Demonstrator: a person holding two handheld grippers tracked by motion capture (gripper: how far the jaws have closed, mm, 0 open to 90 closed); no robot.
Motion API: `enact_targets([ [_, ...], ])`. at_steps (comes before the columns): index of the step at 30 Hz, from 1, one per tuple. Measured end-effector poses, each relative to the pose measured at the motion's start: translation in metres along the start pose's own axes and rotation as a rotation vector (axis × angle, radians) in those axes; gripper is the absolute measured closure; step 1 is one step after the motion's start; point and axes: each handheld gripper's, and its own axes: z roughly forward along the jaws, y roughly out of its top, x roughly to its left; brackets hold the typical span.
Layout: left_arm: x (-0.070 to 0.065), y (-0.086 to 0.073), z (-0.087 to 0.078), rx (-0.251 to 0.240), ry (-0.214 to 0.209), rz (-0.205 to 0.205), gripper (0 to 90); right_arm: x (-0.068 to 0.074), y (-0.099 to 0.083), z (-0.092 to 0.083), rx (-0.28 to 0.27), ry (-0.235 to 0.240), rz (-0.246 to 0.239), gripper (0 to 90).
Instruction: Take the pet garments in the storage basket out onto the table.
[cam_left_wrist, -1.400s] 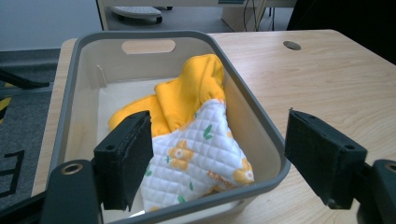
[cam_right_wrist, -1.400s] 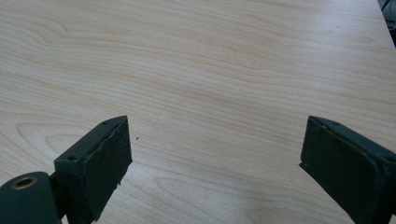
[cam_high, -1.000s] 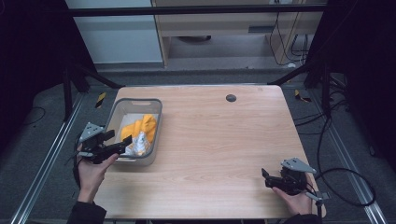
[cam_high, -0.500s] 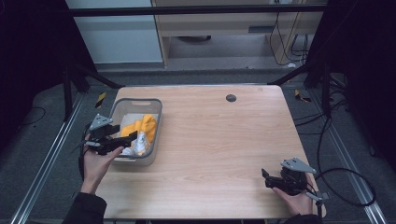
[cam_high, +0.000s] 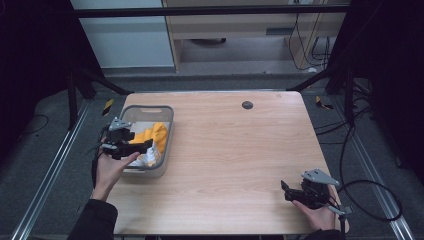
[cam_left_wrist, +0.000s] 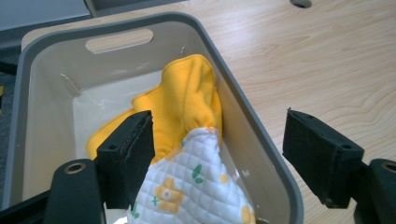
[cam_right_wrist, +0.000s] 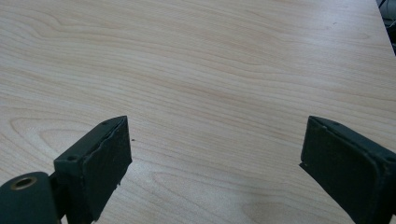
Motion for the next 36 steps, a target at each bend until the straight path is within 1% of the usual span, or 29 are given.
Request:
enact_targets([
  [3,0.001,0.000,0.005,0.025,0.004,0.000,24.9,-0.001,0.000,0.000,-0.006,0.001,-0.001,8.4],
  [7,0.002,0.001,0.012,0.053,0.004,0.001,25.5,0.000,0.000,0.000,0.000,0.001,0.002,8.4],
  [8,0.002,0.001,0.013,0.065,0.004,0.006,25.7,0.000,0.000,0.001,0.001,0.001,0.001,8.4],
  [9,0.002,0.001,0.013,0.065,0.004,0.006,25.8,0.000,0.000,0.001,0.001,0.001,0.001,8.4],
  [10,0.002,0.000,0.017,0.086,0.005,0.011,26.1,0.000,0.000,0.001,0.000,0.002,0.001,8.4],
  [12,0.002,0.000,0.019,0.102,0.007,0.020,26.5,0.000,0.000,0.001,0.001,0.002,0.001,8.4],
  [13,0.002,0.000,0.019,0.102,0.007,0.020,26.8,-0.001,0.000,0.001,0.001,0.003,0.001,8.4],
  [17,0.002,0.000,0.025,0.129,0.005,0.020,27.1,-0.001,0.000,0.001,0.006,0.005,0.000,8.4],
  [21,0.002,0.000,0.028,0.138,0.011,0.017,29.1,0.000,0.000,0.002,0.009,0.009,0.002,8.4],
  [25,0.002,0.000,0.035,0.166,0.021,0.020,30.3,-0.001,0.000,0.002,0.006,0.008,-0.001,8.4],
  [27,0.002,0.000,0.038,0.174,0.019,0.012,31.4,-0.001,0.000,0.002,0.006,0.009,-0.001,8.4],
  [31,0.001,0.000,0.041,0.188,0.021,0.009,33.4,-0.001,0.000,0.002,0.006,0.008,-0.002,8.5],
  [33,0.002,-0.001,0.045,0.204,0.026,0.006,34.7,-0.001,0.000,0.002,0.009,0.009,0.000,8.5],
  [36,0.003,-0.002,0.048,0.222,0.022,0.007,36.1,0.000,0.000,0.002,0.012,0.013,0.004,8.5],
])
